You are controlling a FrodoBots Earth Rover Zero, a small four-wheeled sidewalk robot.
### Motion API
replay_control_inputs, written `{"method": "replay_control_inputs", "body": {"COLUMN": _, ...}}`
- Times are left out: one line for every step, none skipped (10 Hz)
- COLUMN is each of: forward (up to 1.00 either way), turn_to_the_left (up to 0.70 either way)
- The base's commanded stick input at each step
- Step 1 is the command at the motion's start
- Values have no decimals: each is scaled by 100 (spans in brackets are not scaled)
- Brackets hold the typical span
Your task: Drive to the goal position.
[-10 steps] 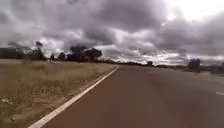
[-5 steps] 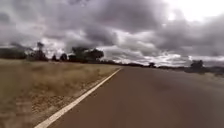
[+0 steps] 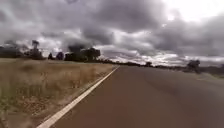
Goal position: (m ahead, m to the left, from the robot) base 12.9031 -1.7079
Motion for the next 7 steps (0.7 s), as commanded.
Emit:
{"method": "replay_control_inputs", "body": {"forward": 85, "turn_to_the_left": -17}}
{"method": "replay_control_inputs", "body": {"forward": 85, "turn_to_the_left": -21}}
{"method": "replay_control_inputs", "body": {"forward": 85, "turn_to_the_left": -25}}
{"method": "replay_control_inputs", "body": {"forward": 85, "turn_to_the_left": -29}}
{"method": "replay_control_inputs", "body": {"forward": 85, "turn_to_the_left": -30}}
{"method": "replay_control_inputs", "body": {"forward": 85, "turn_to_the_left": -30}}
{"method": "replay_control_inputs", "body": {"forward": 85, "turn_to_the_left": 4}}
